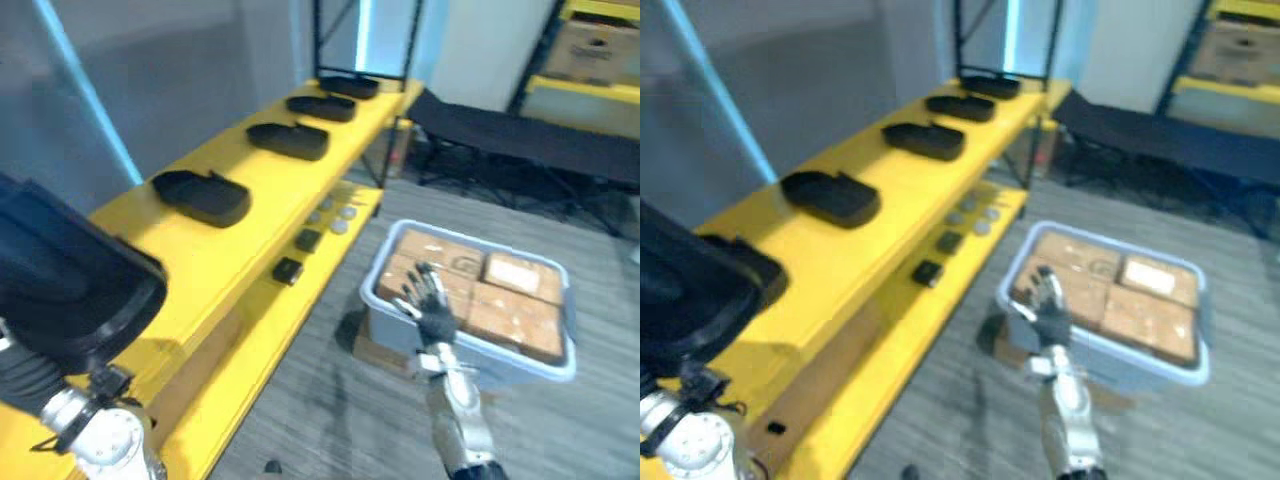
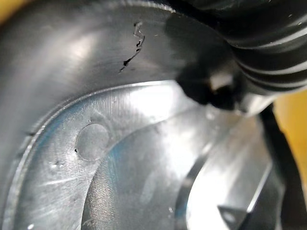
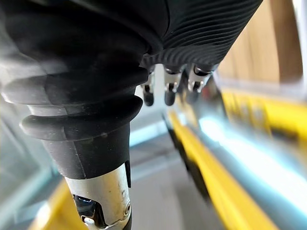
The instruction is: Walk over and take plastic housings, then place them on the shelf
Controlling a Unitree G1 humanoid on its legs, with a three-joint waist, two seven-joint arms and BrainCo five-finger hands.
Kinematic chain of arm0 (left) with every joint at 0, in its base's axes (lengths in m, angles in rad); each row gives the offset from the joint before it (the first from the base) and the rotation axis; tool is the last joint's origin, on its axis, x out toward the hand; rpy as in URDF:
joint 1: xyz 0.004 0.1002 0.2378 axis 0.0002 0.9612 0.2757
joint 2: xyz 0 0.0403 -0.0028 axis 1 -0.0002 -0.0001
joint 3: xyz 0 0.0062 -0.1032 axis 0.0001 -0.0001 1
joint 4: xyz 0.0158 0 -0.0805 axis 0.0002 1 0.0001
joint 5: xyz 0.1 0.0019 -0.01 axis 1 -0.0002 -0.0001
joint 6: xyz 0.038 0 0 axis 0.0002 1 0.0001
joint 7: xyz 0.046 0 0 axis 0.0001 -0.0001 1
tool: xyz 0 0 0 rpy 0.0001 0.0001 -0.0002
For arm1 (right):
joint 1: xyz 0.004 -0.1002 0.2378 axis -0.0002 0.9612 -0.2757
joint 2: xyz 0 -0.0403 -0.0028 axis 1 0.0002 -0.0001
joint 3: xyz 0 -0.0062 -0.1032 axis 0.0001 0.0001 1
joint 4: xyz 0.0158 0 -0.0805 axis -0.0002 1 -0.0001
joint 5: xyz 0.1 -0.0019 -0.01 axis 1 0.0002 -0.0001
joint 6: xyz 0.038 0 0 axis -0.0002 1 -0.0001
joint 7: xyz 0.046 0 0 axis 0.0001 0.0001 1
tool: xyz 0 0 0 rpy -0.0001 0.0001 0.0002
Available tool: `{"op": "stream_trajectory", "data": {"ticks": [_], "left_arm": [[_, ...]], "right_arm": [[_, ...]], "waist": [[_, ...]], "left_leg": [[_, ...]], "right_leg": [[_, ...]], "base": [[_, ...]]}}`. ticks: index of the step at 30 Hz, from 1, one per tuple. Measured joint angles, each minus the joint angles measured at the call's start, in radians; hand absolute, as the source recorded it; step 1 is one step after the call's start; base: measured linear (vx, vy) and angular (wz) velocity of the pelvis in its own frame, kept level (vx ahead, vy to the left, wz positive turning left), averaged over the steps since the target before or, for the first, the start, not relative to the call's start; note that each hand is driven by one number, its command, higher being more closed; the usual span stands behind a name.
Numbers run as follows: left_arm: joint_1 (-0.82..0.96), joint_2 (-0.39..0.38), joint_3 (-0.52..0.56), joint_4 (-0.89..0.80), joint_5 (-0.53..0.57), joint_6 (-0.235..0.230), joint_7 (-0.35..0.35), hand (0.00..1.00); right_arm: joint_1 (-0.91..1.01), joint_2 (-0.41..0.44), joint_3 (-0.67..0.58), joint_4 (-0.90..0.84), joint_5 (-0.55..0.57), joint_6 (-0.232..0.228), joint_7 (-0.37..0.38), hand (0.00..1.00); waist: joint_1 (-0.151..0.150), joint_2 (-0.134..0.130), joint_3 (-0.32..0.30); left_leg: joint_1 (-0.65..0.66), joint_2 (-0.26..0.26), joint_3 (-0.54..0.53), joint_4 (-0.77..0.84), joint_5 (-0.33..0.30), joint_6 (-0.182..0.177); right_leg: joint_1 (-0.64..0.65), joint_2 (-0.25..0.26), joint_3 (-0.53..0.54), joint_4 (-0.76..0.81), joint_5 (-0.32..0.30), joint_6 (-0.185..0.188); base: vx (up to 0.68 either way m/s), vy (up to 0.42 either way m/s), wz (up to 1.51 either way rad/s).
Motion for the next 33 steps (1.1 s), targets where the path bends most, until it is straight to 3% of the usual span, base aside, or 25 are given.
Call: {"op": "stream_trajectory", "data": {"ticks": [5, 11, 13, 15, 16, 19, 21, 22, 23, 25, 27, 31, 33], "left_arm": [[0.060, -0.032, 0.097, -0.001, -0.006, -0.034, -0.005, 1.00], [0.095, -0.060, 0.127, -0.006, -0.006, -0.081, -0.026, 1.00], [0.080, -0.056, 0.116, -0.006, -0.004, -0.081, -0.051, 1.00], [0.033, -0.044, 0.078, -0.013, -0.002, -0.089, -0.109, 1.00], [0.024, -0.044, 0.069, -0.014, -0.004, -0.097, -0.123, 1.00], [0.023, -0.023, 0.048, -0.038, -0.020, -0.100, -0.142, 1.00], [0.008, 0.025, 0.028, -0.048, -0.026, -0.098, -0.145, 1.00], [-0.019, 0.068, 0.002, -0.048, -0.025, -0.093, -0.154, 1.00], [-0.035, 0.085, -0.005, -0.047, -0.025, -0.091, -0.160, 1.00], [-0.102, 0.136, -0.074, -0.039, -0.026, -0.074, -0.196, 1.00], [-0.147, 0.155, -0.119, -0.030, -0.023, -0.059, -0.228, 1.00], [-0.142, 0.173, -0.156, -0.024, -0.002, -0.030, -0.269, 1.00], [-0.128, 0.175, -0.160, -0.022, -0.002, -0.029, -0.284, 1.00]], "right_arm": [[-0.054, -0.006, 0.012, 0.003, 0.002, 0.001, -0.019, 0.00], [-0.070, -0.014, 0.038, 0.004, 0.003, 0.031, -0.019, 0.00], [-0.063, -0.019, 0.034, 0.002, 0.002, 0.048, -0.019, 0.00], [-0.030, -0.037, 0.006, -0.017, -0.005, 0.052, -0.028, 0.00], [-0.022, -0.046, -0.001, -0.025, -0.012, 0.051, -0.036, 0.00], [-0.016, -0.051, -0.020, -0.027, -0.079, 0.051, -0.051, 0.00], [0.003, -0.045, -0.022, -0.053, -0.087, 0.051, -0.037, 0.00], [0.019, -0.044, -0.028, -0.082, -0.087, 0.050, -0.031, 0.00], [0.025, -0.044, -0.036, -0.097, -0.087, 0.050, -0.026, 0.00], [0.056, -0.044, -0.096, -0.141, -0.087, 0.042, -0.016, 0.00], [0.069, -0.049, -0.151, -0.141, -0.086, 0.035, -0.016, 0.00], [0.060, -0.078, -0.196, -0.135, -0.087, 0.019, 0.004, 0.00], [0.025, -0.099, -0.199, -0.135, -0.087, 0.009, 0.025, 0.00]], "waist": [[0.063, -0.014, -0.002], [0.067, -0.008, 0.006], [0.057, -0.006, 0.022], [0.024, -0.013, 0.037], [0.019, -0.013, 0.039], [0.038, -0.014, 0.076], [0.026, -0.009, 0.097], [0.012, -0.024, 0.103], [0.003, -0.028, 0.107], [-0.048, -0.040, 0.106], [-0.058, -0.042, 0.105], [-0.061, -0.031, 0.112], [-0.057, -0.010, 0.131]], "left_leg": [[-0.030, -0.017, -0.060, 0.016, 0.001, 0.004], [-0.027, -0.023, -0.050, 0.074, -0.038, 0.013], [-0.038, -0.029, -0.050, 0.093, -0.045, 0.023], [-0.092, -0.012, 0.045, 0.126, -0.027, 0.055], [-0.103, -0.005, 0.066, 0.134, -0.015, 0.044], [-0.118, -0.033, 0.046, 0.128, -0.001, 0.048], [-0.119, -0.046, 0.029, 0.108, 0.001, 0.058], [-0.121, -0.057, 0.023, 0.093, 0.009, 0.068], [-0.123, -0.063, 0.007, 0.089, 0.015, 0.068], [-0.134, -0.085, -0.062, 0.055, 0.059, 0.063], [-0.138, -0.089, -0.094, 0.021, 0.099, 0.043], [-0.126, -0.083, -0.109, 0.019, 0.113, 0.039], [-0.111, -0.067, -0.105, 0.029, 0.113, 0.039]], "right_leg": [[0.020, -0.005, -0.065, 0.000, -0.010, 0.007], [0.045, -0.010, -0.063, 0.001, -0.020, -0.001], [0.076, -0.012, -0.096, 0.001, -0.025, 0.003], [0.121, -0.021, -0.215, 0.009, -0.040, 0.024], [0.124, -0.023, -0.236, 0.019, -0.042, 0.028], [0.119, -0.058, -0.250, 0.072, -0.059, 0.024], [0.090, -0.076, -0.135, 0.145, -0.135, -0.052], [0.069, -0.076, -0.036, 0.175, -0.196, -0.065], [0.064, -0.070, 0.000, 0.185, -0.220, -0.053], [0.032, -0.026, 0.155, 0.224, -0.294, -0.055], [0.022, -0.020, 0.181, 0.239, -0.286, -0.036], [0.043, -0.007, 0.179, 0.245, -0.285, -0.032], [0.053, 0.004, 0.190, 0.260, -0.285, -0.033]], "base": [[0.01, 0.005, 0.39], [0.00, 0.023, -0.03], [-0.02, 0.005, 0.40], [-0.02, 0.012, 1.36], [0.02, 0.073, 1.34], [0.02, 0.150, 0.50], [-0.01, 0.177, 0.50], [-0.03, 0.056, 0.54], [-0.06, -0.021, 0.83], [-0.05, -0.113, 0.95], [0.03, -0.072, 0.61], [0.02, -0.061, 0.27], [-0.05, -0.058, -0.05]]}}
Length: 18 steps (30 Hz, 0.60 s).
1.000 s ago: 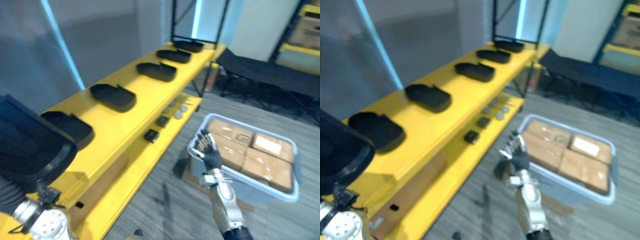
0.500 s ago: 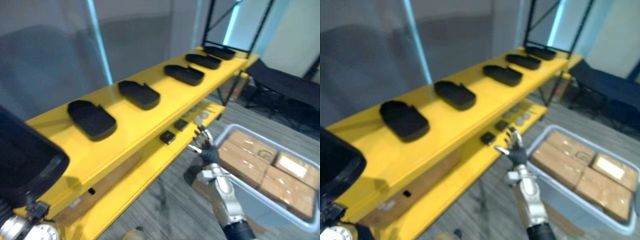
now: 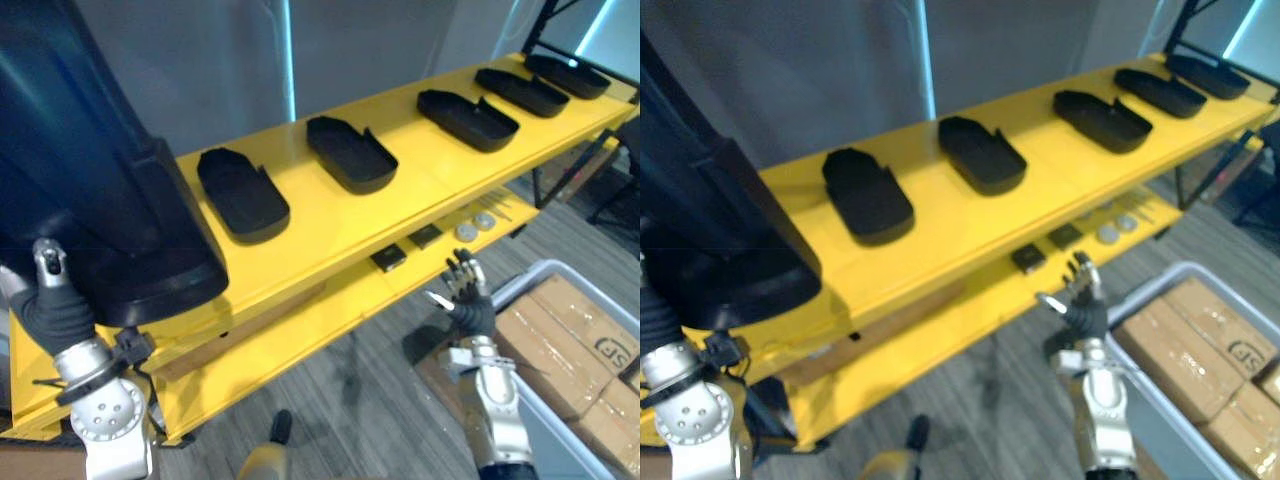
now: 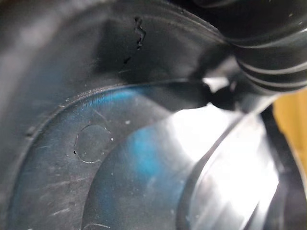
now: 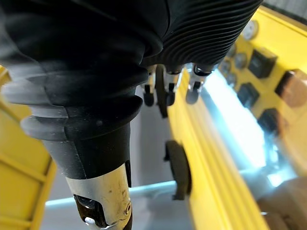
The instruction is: Walk over and take plastic housings, then place them on the shelf
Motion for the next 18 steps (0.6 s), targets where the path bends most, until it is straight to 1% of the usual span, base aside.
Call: {"op": "stream_trajectory", "data": {"ticks": [1, 2, 3, 4, 5, 6, 7, 9, 11, 12, 13, 14, 15, 16, 17, 18], "left_arm": [[0.003, 0.000, -0.001, 0.003, -0.001, 0.000, 0.000, 1.00], [0.008, 0.000, -0.002, 0.012, -0.001, 0.000, 0.000, 1.00], [0.017, -0.001, -0.003, 0.024, -0.003, -0.001, 0.000, 1.00], [0.020, -0.007, -0.004, 0.031, -0.003, -0.001, 0.000, 1.00], [0.029, -0.015, -0.004, 0.031, -0.002, -0.001, 0.000, 1.00], [0.048, -0.027, -0.004, 0.031, 0.005, -0.002, 0.000, 1.00], [0.068, -0.038, -0.002, 0.031, 0.007, -0.006, 0.000, 1.00], [0.074, -0.039, 0.013, 0.031, 0.008, -0.008, -0.001, 1.00], [0.067, -0.034, 0.035, 0.031, 0.007, -0.021, -0.006, 1.00], [0.054, -0.029, 0.049, 0.031, 0.009, -0.035, -0.014, 1.00], [0.039, -0.026, 0.050, 0.031, 0.016, -0.046, -0.010, 1.00], [0.028, -0.023, 0.050, 0.037, 0.017, -0.047, -0.004, 1.00], [0.013, -0.002, 0.048, 0.040, 0.019, -0.043, 0.004, 1.00], [-0.002, 0.045, 0.049, 0.039, 0.019, -0.043, 0.009, 1.00], [-0.013, 0.067, 0.049, 0.040, 0.019, -0.040, 0.012, 1.00], [-0.042, 0.094, 0.049, 0.040, 0.015, -0.031, 0.028, 1.00]], "right_arm": [[-0.010, -0.005, 0.000, 0.000, 0.000, -0.001, 0.000, 0.00], [-0.020, -0.009, -0.001, -0.001, 0.000, -0.002, 0.000, 0.00], [-0.024, -0.007, -0.007, -0.001, -0.003, -0.008, -0.001, 0.00], [-0.023, -0.006, -0.012, -0.001, -0.008, -0.010, -0.001, 0.00], [-0.020, -0.005, -0.012, -0.001, -0.007, -0.011, -0.001, 0.00], [-0.012, -0.001, -0.013, -0.001, -0.006, -0.017, 0.000, 0.00], [-0.002, 0.007, -0.013, -0.002, 0.002, -0.036, 0.002, 0.00], [0.000, 0.023, -0.019, -0.012, 0.002, -0.052, 0.004, 0.00], [0.000, 0.036, -0.021, -0.024, 0.000, -0.056, 0.002, 0.00], [0.003, 0.046, -0.022, -0.026, -0.008, -0.059, -0.002, 0.00], [0.008, 0.044, -0.022, -0.030, -0.020, -0.070, -0.003, 0.00], [0.007, 0.044, -0.021, -0.031, -0.029, -0.077, -0.002, 0.00], [0.006, 0.046, -0.014, -0.034, -0.030, -0.079, 0.000, 0.00], [0.000, 0.047, -0.010, -0.034, -0.031, -0.083, 0.005, 0.00], [-0.002, 0.047, -0.010, -0.035, -0.030, -0.088, 0.016, 0.00], [-0.019, 0.041, -0.010, -0.036, -0.031, -0.095, 0.031, 0.00]], "waist": [[0.003, 0.009, 0.007], [0.006, 0.021, 0.016], [0.005, 0.028, 0.024], [0.005, 0.035, 0.035], [0.003, 0.043, 0.042], [-0.006, 0.047, 0.047], [-0.009, 0.047, 0.047], [-0.010, 0.038, 0.045], [-0.009, 0.017, 0.036], [-0.010, -0.020, 0.038], [-0.008, -0.027, 0.038], [-0.007, -0.025, 0.039], [-0.019, -0.017, 0.035], [-0.025, -0.011, 0.038], [-0.028, -0.005, 0.039], [-0.034, -0.006, 0.032]], "left_leg": [[0.006, 0.004, 0.002, 0.000, 0.000, 0.000], [0.012, 0.009, 0.005, 0.001, -0.001, 0.000], [0.011, 0.008, 0.012, 0.001, -0.001, -0.002], [0.012, 0.010, 0.016, 0.001, 0.002, -0.006], [0.014, 0.013, 0.016, 0.002, 0.002, -0.005], [0.018, 0.015, 0.019, 0.002, 0.000, -0.003], [0.022, 0.016, 0.033, 0.003, -0.001, -0.004], [0.024, 0.011, 0.044, 0.006, -0.001, -0.003], [0.011, -0.010, 0.059, 0.026, -0.011, 0.008], [0.009, -0.040, 0.094, 0.070, -0.051, 0.045], [0.009, -0.052, 0.117, 0.120, -0.106, 0.044], [0.012, -0.056, 0.115, 0.137, -0.116, 0.039], [0.032, -0.046, 0.100, 0.129, -0.123, 0.047], [0.074, -0.029, 0.092, 0.092, -0.122, 0.052], [0.084, -0.019, 0.085, 0.086, -0.126, 0.057], [0.091, -0.001, 0.083, 0.087, -0.139, 0.059]], "right_leg": [[0.000, 0.005, 0.010, 0.004, 0.000, 0.000], [0.001, 0.009, 0.015, 0.009, -0.006, -0.009], [0.001, 0.004, 0.016, 0.011, -0.037, 0.001], [0.001, 0.003, 0.016, 0.015, -0.047, 0.019], [-0.002, 0.004, 0.015, 0.022, -0.055, 0.012], [-0.002, 0.001, 0.014, 0.036, -0.070, 0.012], [0.000, -0.009, 0.011, 0.048, -0.080, 0.016], [0.001, -0.022, 0.010, 0.058, -0.089, 0.021], [-0.001, -0.045, 0.010, 0.069, -0.105, 0.021], [0.015, -0.076, 0.009, 0.070, -0.110, 0.018], [0.001, -0.100, 0.024, 0.182, -0.104, -0.003], [-0.049, -0.124, 0.056, 0.290, -0.090, -0.022], [-0.142, -0.141, 0.125, 0.472, -0.008, -0.073], [-0.197, -0.156, 0.151, 0.591, 0.071, -0.100], [-0.201, -0.155, 0.150, 0.604, 0.041, -0.100], [-0.221, -0.147, 0.152, 0.566, -0.030, -0.092]], "base": [[-0.09, -0.024, -0.15], [-0.14, -0.039, -0.16], [-0.17, -0.051, -0.13], [-0.15, -0.052, -0.04], [-0.14, -0.020, 0.02], [-0.17, 0.007, 0.06], [-0.15, 0.016, 0.06], [-0.05, 0.024, 0.05], [0.03, 0.061, 0.11], [0.13, 0.086, 0.07], [0.14, 0.092, 0.06], [0.13, 0.111, 0.14], [0.11, 0.107, 0.15], [0.13, 0.087, 0.18], [0.20, 0.026, 0.05], [0.14, 0.009, 0.01]]}}
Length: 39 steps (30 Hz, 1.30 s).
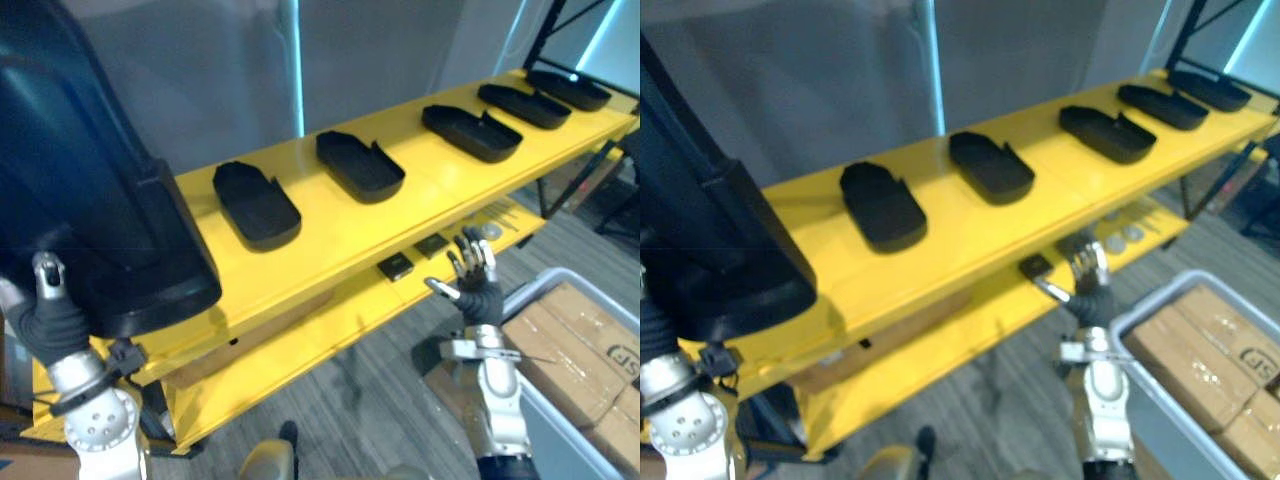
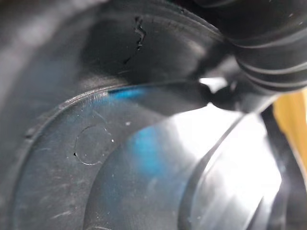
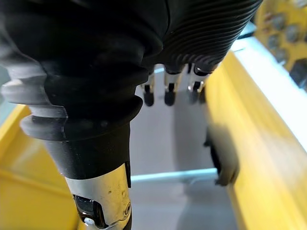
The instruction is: Walk over and take plastic housings, then place them on the shelf
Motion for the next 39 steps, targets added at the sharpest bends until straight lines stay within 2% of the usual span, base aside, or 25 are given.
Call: {"op": "stream_trajectory", "data": {"ticks": [1, 2, 3, 4, 5, 7, 8, 9, 10, 11, 12, 14, 15, 17, 20, 22, 24, 25, 27, 29, 30, 32, 36, 38, 39], "left_arm": [[-0.021, 0.004, 0.001, 0.007, -0.002, 0.003, 0.008, 1.00], [-0.076, 0.015, 0.003, 0.042, -0.011, 0.011, 0.023, 1.00], [-0.125, 0.027, 0.001, 0.082, -0.019, 0.037, 0.045, 1.00], [-0.142, 0.028, -0.001, 0.101, -0.019, 0.054, 0.052, 1.00], [-0.145, 0.009, -0.021, 0.118, -0.019, 0.099, 0.068, 1.00], [-0.107, -0.033, -0.047, 0.103, -0.021, 0.112, 0.070, 1.00], [-0.082, -0.050, -0.057, 0.094, -0.022, 0.112, 0.067, 1.00], [-0.023, -0.133, -0.106, 0.091, -0.021, 0.115, 0.053, 1.00], [-0.003, -0.155, -0.123, 0.089, -0.020, 0.117, 0.048, 1.00], [0.019, -0.177, -0.131, 0.089, -0.009, 0.117, 0.037, 1.00], [0.019, -0.177, -0.122, 0.088, -0.009, 0.117, 0.034, 1.00], [0.008, -0.176, -0.116, 0.080, -0.009, 0.110, 0.037, 1.00], [0.005, -0.172, -0.116, 0.072, -0.008, 0.102, 0.040, 1.00], [-0.008, -0.148, -0.113, 0.062, -0.006, 0.097, 0.043, 1.00], [-0.033, -0.082, -0.091, 0.062, -0.004, 0.100, 0.048, 1.00], [-0.037, -0.077, -0.072, 0.063, 0.004, 0.126, 0.049, 1.00], [-0.039, -0.078, -0.072, 0.064, 0.005, 0.148, 0.049, 1.00], [-0.039, -0.078, -0.070, 0.064, 0.008, 0.154, 0.049, 1.00], [-0.036, -0.078, -0.056, 0.064, 0.023, 0.166, 0.048, 1.00], [-0.015, -0.079, -0.014, 0.064, 0.020, 0.170, 0.046, 1.00], [-0.011, -0.079, -0.009, 0.064, 0.020, 0.172, 0.046, 1.00], [0.034, -0.084, 0.003, 0.064, -0.004, 0.178, 0.047, 1.00], [0.076, -0.113, 0.001, 0.064, -0.014, 0.177, 0.045, 1.00], [0.083, -0.144, 0.001, 0.064, -0.018, 0.176, 0.033, 1.00], [0.094, -0.157, 0.000, 0.064, -0.021, 0.176, 0.016, 1.00]], "right_arm": [[-0.014, -0.003, -0.001, 0.000, 0.000, -0.004, 0.008, 0.00], [-0.043, -0.011, 0.000, -0.002, -0.001, -0.017, 0.011, 0.00], [-0.067, -0.014, 0.001, -0.007, -0.016, -0.022, 0.012, 0.00], [-0.070, -0.016, 0.002, -0.014, -0.020, -0.022, 0.012, 0.00], [-0.059, -0.030, 0.001, -0.063, -0.033, -0.022, 0.020, 0.00], [-0.050, -0.041, 0.007, -0.122, -0.035, -0.022, 0.034, 0.00], [-0.050, -0.044, 0.017, -0.145, -0.035, -0.022, 0.036, 0.00], [-0.059, -0.081, 0.038, -0.161, -0.035, -0.024, 0.040, 0.00], [-0.063, -0.097, 0.043, -0.160, -0.035, -0.024, 0.040, 0.00], [-0.079, -0.125, 0.052, -0.157, -0.038, -0.023, 0.039, 0.00], [-0.102, -0.144, 0.059, -0.159, -0.037, -0.022, 0.035, 0.00], [-0.127, -0.161, 0.061, -0.163, -0.037, -0.024, 0.033, 0.00], [-0.138, -0.165, 0.062, -0.164, -0.037, -0.026, 0.033, 0.00], [-0.143, -0.160, 0.066, -0.190, -0.034, -0.035, 0.036, 0.00], [-0.141, -0.145, 0.093, -0.267, 0.044, -0.043, 0.105, 0.00], [-0.127, -0.112, 0.133, -0.301, 0.102, -0.049, 0.174, 0.00], [-0.122, -0.095, 0.182, -0.306, 0.103, -0.057, 0.187, 0.00], [-0.123, -0.088, 0.206, -0.306, 0.104, -0.057, 0.187, 0.00], [-0.128, -0.064, 0.301, -0.286, 0.094, -0.058, 0.193, 0.00], [-0.172, -0.060, 0.387, -0.200, 0.069, -0.058, 0.187, 0.00], [-0.178, -0.059, 0.396, -0.188, 0.069, -0.057, 0.186, 0.00], [-0.202, -0.045, 0.433, -0.120, 0.052, -0.037, 0.178, 0.00], [-0.204, -0.042, 0.427, -0.108, 0.041, -0.016, 0.144, 0.00], [-0.203, -0.043, 0.406, -0.084, 0.040, 0.001, 0.133, 0.00], [-0.194, -0.048, 0.386, -0.072, 0.036, 0.009, 0.124, 0.00]], "waist": [[0.000, 0.004, -0.003], [0.004, 0.011, -0.007], [0.003, 0.012, -0.007], [-0.001, 0.012, -0.008], [-0.016, 0.006, -0.011], [-0.015, -0.007, -0.019], [-0.013, -0.025, -0.029], [-0.009, 0.023, -0.037], [-0.008, 0.043, -0.043], [-0.001, 0.076, -0.052], [0.005, 0.086, -0.055], [0.006, 0.100, -0.064], [0.006, 0.105, -0.067], [0.012, 0.103, -0.067], [0.015, 0.072, -0.077], [0.012, 0.042, -0.092], [0.013, 0.035, -0.096], [0.016, 0.034, -0.096], [0.045, 0.034, -0.097], [0.052, 0.035, -0.099], [0.053, 0.035, -0.099], [0.077, 0.038, -0.101], [0.076, 0.053, -0.100], [0.074, 0.063, -0.094], [0.070, 0.068, -0.091]], "left_leg": [[0.000, 0.011, 0.000, 0.001, -0.007, -0.004], [-0.009, 0.031, -0.003, 0.001, -0.014, -0.015], [-0.015, 0.043, -0.005, -0.002, -0.019, -0.023], [-0.017, 0.045, -0.012, -0.001, -0.022, -0.030], [-0.029, 0.045, -0.058, 0.006, -0.031, -0.050], [-0.032, 0.041, -0.095, 0.008, -0.031, -0.079], [-0.036, 0.033, -0.112, 0.010, -0.030, -0.092], [-0.050, 0.060, -0.148, 0.022, -0.028, -0.122], [-0.056, 0.078, -0.138, 0.019, -0.027, -0.124], [-0.068, 0.116, -0.103, 0.017, -0.021, -0.121], [-0.074, 0.137, -0.015, 0.018, -0.008, -0.111], [-0.062, 0.141, 0.056, -0.002, 0.022, -0.112], [-0.036, 0.140, 0.057, -0.026, 0.034, -0.113], [-0.007, 0.132, 0.059, -0.036, 0.034, -0.114], [0.010, 0.112, 0.066, -0.094, 0.048, -0.112], [0.014, 0.088, 0.072, -0.149, 0.077, -0.103], [0.015, 0.072, 0.055, -0.176, 0.093, -0.095], [0.009, 0.067, 0.053, -0.176, 0.095, -0.094], [-0.003, 0.057, 0.035, -0.181, 0.099, -0.090], [-0.018, 0.055, 0.008, -0.182, 0.110, -0.092], [-0.018, 0.056, 0.005, -0.182, 0.111, -0.092], [-0.022, 0.064, -0.029, -0.180, 0.125, -0.100], [-0.079, 0.076, -0.100, -0.177, 0.171, -0.104], [-0.099, 0.081, -0.073, -0.181, 0.168, -0.055], [-0.098, 0.101, 0.035, -0.177, 0.135, -0.012]], "right_leg": [[-0.010, 0.009, 0.005, -0.050, -0.021, 0.006], [-0.031, 0.033, 0.041, -0.184, -0.027, 0.020], [-0.044, 0.053, 0.104, -0.323, -0.007, 0.051], [-0.044, 0.063, 0.131, -0.387, 0.011, 0.074], [-0.020, 0.083, 0.175, -0.502, 0.051, 0.138], [0.022, 0.104, 0.166, -0.559, 0.091, 0.129], [0.041, 0.109, 0.153, -0.562, 0.131, 0.126], [0.072, 0.137, 0.081, -0.557, 0.115, 0.157], [0.083, 0.155, 0.057, -0.562, 0.108, 0.145], [0.096, 0.181, 0.011, -0.566, 0.098, 0.127], [0.104, 0.191, -0.016, -0.564, 0.088, 0.111], [0.116, 0.193, -0.040, -0.551, 0.082, 0.099], [0.131, 0.193, -0.040, -0.543, 0.080, 0.097], [0.157, 0.188, -0.039, -0.543, 0.079, 0.095], [0.156, 0.177, -0.039, -0.567, 0.079, 0.096], [0.149, 0.159, -0.043, -0.597, 0.087, 0.111], [0.153, 0.147, -0.060, -0.608, 0.091, 0.117], [0.152, 0.144, -0.062, -0.609, 0.091, 0.118], [0.154, 0.141, -0.066, -0.620, 0.091, 0.118], [0.163, 0.147, -0.094, -0.630, 0.091, 0.118], [0.166, 0.149, -0.096, -0.631, 0.091, 0.118], [0.183, 0.165, -0.121, -0.634, 0.091, 0.117], [0.194, 0.202, -0.202, -0.635, 0.079, 0.107], [0.213, 0.213, -0.251, -0.636, 0.061, 0.117], [0.237, 0.214, -0.293, -0.638, 0.062, 0.118]], "base": [[0.16, 0.013, -0.06], [0.13, -0.033, -0.05], [0.16, -0.065, 0.04], [0.20, -0.223, 0.50], [0.18, -0.248, 0.71], [0.21, -0.314, 0.73], [0.22, -0.399, 0.96], [0.20, -0.366, 1.00], [0.14, -0.277, 1.14], [0.13, -0.227, 0.85], [0.12, -0.215, 0.74], [0.11, -0.147, 0.51], [0.12, -0.093, 0.35], [0.06, -0.021, 0.09], [0.00, 0.000, 0.00], [0.00, 0.040, 0.03], [0.00, 0.032, 0.20], [-0.03, 0.036, 0.30], [-0.04, 0.021, 0.24], [-0.03, -0.032, 0.34], [-0.03, -0.052, 0.36], [-0.03, -0.071, 0.36], [-0.07, -0.085, 0.69], [-0.11, -0.046, 0.95], [-0.11, -0.012, 1.04]]}}
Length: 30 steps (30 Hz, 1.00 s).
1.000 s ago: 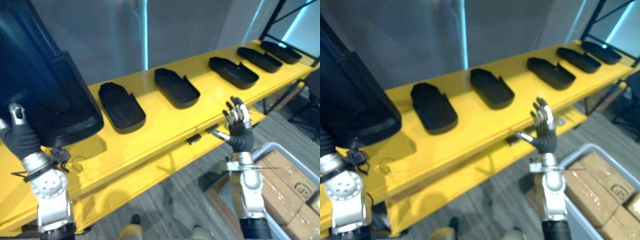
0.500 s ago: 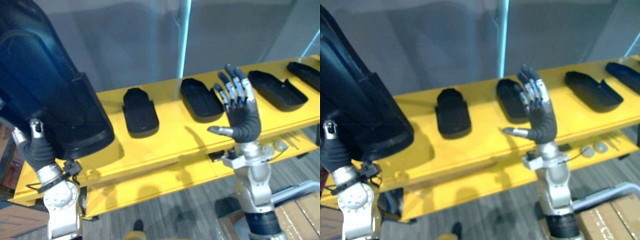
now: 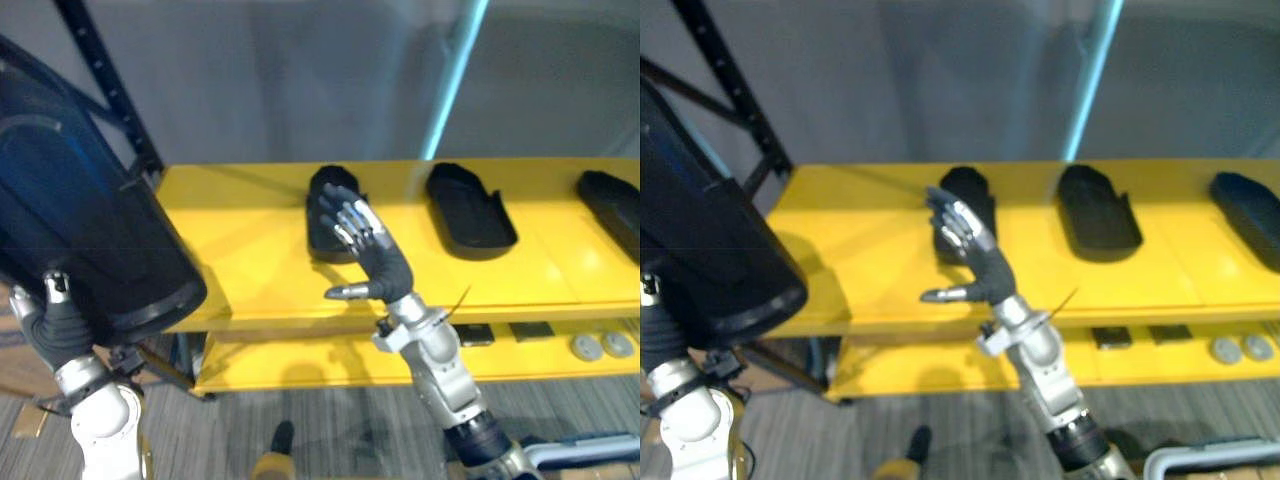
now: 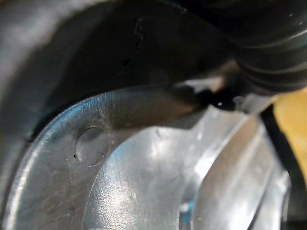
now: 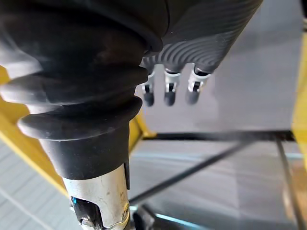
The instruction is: Walk over and take plastic housings, then place them on the shelf
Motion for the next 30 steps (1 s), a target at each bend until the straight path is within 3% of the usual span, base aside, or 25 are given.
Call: {"op": "stream_trajectory", "data": {"ticks": [3, 5, 6, 7, 8, 12, 14, 15, 17, 18, 19, 20, 22, 24, 30], "left_arm": [[0.007, -0.016, -0.006, 0.000, 0.000, -0.034, -0.026, 1.00], [0.007, -0.016, -0.003, 0.000, 0.002, -0.061, -0.026, 1.00], [0.003, -0.015, -0.006, -0.001, 0.003, -0.078, -0.027, 1.00], [-0.006, -0.013, -0.009, -0.002, 0.005, -0.093, -0.032, 1.00], [-0.012, -0.010, -0.012, -0.004, 0.006, -0.100, -0.038, 1.00], [-0.083, 0.036, -0.092, -0.001, 0.012, -0.091, -0.077, 1.00], [-0.110, 0.057, -0.130, 0.000, 0.015, -0.082, -0.109, 1.00], [-0.124, 0.069, -0.135, 0.000, 0.021, -0.079, -0.134, 1.00], [-0.131, 0.101, -0.131, 0.001, 0.021, -0.066, -0.157, 1.00], [-0.141, 0.128, -0.133, 0.012, 0.021, -0.055, -0.167, 1.00], [-0.150, 0.140, -0.137, 0.021, 0.022, -0.049, -0.173, 1.00], [-0.169, 0.160, -0.149, 0.040, 0.022, -0.028, -0.177, 1.00], [-0.171, 0.144, -0.166, 0.061, 0.021, -0.010, -0.186, 1.00], [-0.147, 0.135, -0.202, 0.082, 0.041, 0.028, -0.212, 1.00], [-0.193, 0.157, -0.200, 0.151, 0.081, 0.065, -0.265, 1.00]], "right_arm": [[0.017, -0.023, -0.055, -0.001, -0.014, -0.004, -0.007, 0.00], [0.021, -0.026, -0.082, 0.000, -0.014, -0.006, -0.009, 0.00], [0.025, -0.030, -0.090, 0.002, -0.013, -0.015, -0.012, 0.00], [0.020, -0.020, -0.089, 0.011, -0.012, -0.024, -0.020, 0.00], [0.018, -0.015, -0.088, 0.011, -0.011, -0.032, -0.024, 0.00], [0.016, 0.037, -0.090, 0.022, -0.029, -0.053, -0.075, 0.00], [0.026, 0.049, -0.089, 0.025, -0.032, -0.067, -0.115, 0.00], [0.028, 0.058, -0.088, 0.026, -0.033, -0.080, -0.134, 0.00], [0.029, 0.083, -0.083, 0.025, -0.047, -0.091, -0.153, 0.00], [0.030, 0.100, -0.074, 0.017, -0.056, -0.092, -0.160, 0.00], [0.031, 0.101, -0.069, 0.010, -0.057, -0.091, -0.161, 0.00], [0.035, 0.101, -0.067, -0.018, -0.074, -0.091, -0.160, 0.00], [0.049, 0.091, -0.079, -0.042, -0.074, -0.090, -0.162, 0.00], [0.111, 0.081, -0.129, -0.056, -0.072, -0.089, -0.161, 0.00], [0.176, 0.022, -0.305, -0.110, -0.044, -0.087, -0.127, 0.00]], "waist": [[0.001, -0.009, -0.003], [-0.002, 0.015, -0.009], [-0.020, 0.035, -0.019], [-0.028, 0.033, -0.020], [-0.028, 0.027, -0.016], [-0.044, -0.009, 0.006], [-0.055, -0.001, 0.008], [-0.054, 0.014, 0.017], [-0.056, 0.027, 0.025], [-0.062, 0.030, 0.027], [-0.066, 0.025, 0.026], [-0.078, 0.003, 0.020], [-0.089, -0.008, 0.018], [-0.087, 0.014, 0.024], [-0.115, 0.017, 0.025]], "left_leg": [[-0.030, 0.023, 0.195, 0.031, -0.067, 0.039], [-0.037, 0.041, 0.213, 0.143, -0.061, 0.042], [-0.025, 0.056, 0.223, 0.159, -0.020, -0.014], [-0.014, 0.036, 0.231, 0.155, -0.015, -0.036], [-0.010, 0.027, 0.243, 0.153, -0.016, -0.035], [0.015, -0.048, 0.271, 0.145, -0.033, -0.005], [0.028, -0.067, 0.271, 0.139, -0.050, 0.009], [0.046, -0.065, 0.279, 0.110, -0.053, 0.014], [0.068, -0.050, 0.287, 0.068, -0.053, 0.013], [0.067, -0.039, 0.286, 0.047, -0.047, 0.005], [0.065, -0.037, 0.281, 0.037, -0.045, 0.001], [0.054, -0.046, 0.265, 0.014, -0.030, -0.012], [0.051, -0.058, 0.256, -0.006, -0.013, -0.012], [0.053, -0.046, 0.255, -0.006, 0.026, -0.011], [0.066, -0.042, 0.255, -0.001, 0.042, 0.001]], "right_leg": [[0.017, -0.042, -0.087, -0.028, -0.001, -0.004], [0.016, -0.057, -0.088, -0.019, 0.000, 0.000], [0.019, -0.058, -0.081, -0.008, 0.007, 0.016], [0.017, -0.085, -0.066, 0.003, 0.015, 0.026], [0.011, -0.098, -0.054, 0.005, 0.020, 0.036], [0.007, -0.176, -0.026, 0.036, 0.055, 0.050], [-0.016, -0.208, 0.022, 0.106, 0.076, 0.016], [-0.053, -0.217, 0.061, 0.167, 0.094, -0.039], [-0.099, -0.191, 0.132, 0.190, 0.085, -0.067], [-0.104, -0.129, 0.185, 0.134, 0.063, -0.050], [-0.104, -0.097, 0.204, 0.093, 0.055, -0.052], [-0.112, -0.035, 0.237, 0.004, 0.050, -0.061], [-0.120, -0.024, 0.263, -0.014, 0.040, -0.030], [-0.118, -0.015, 0.260, -0.014, 0.040, -0.028], [-0.102, -0.004, 0.265, -0.017, 0.058, -0.020]], "base": [[-0.10, 0.049, 0.75], [-0.01, 0.089, 0.22], [0.05, 0.128, 0.02], [0.05, 0.152, -0.07], [0.03, 0.199, -0.24], [0.02, 0.153, -0.09], [-0.01, 0.207, 0.07], [-0.04, 0.199, -0.11], [-0.06, 0.124, -0.24], [-0.07, 0.034, -0.05], [-0.08, -0.067, 0.27], [-0.06, -0.096, 0.36], [-0.02, -0.065, 0.27], [0.02, -0.011, -0.03], [0.07, -0.028, -0.03]]}}
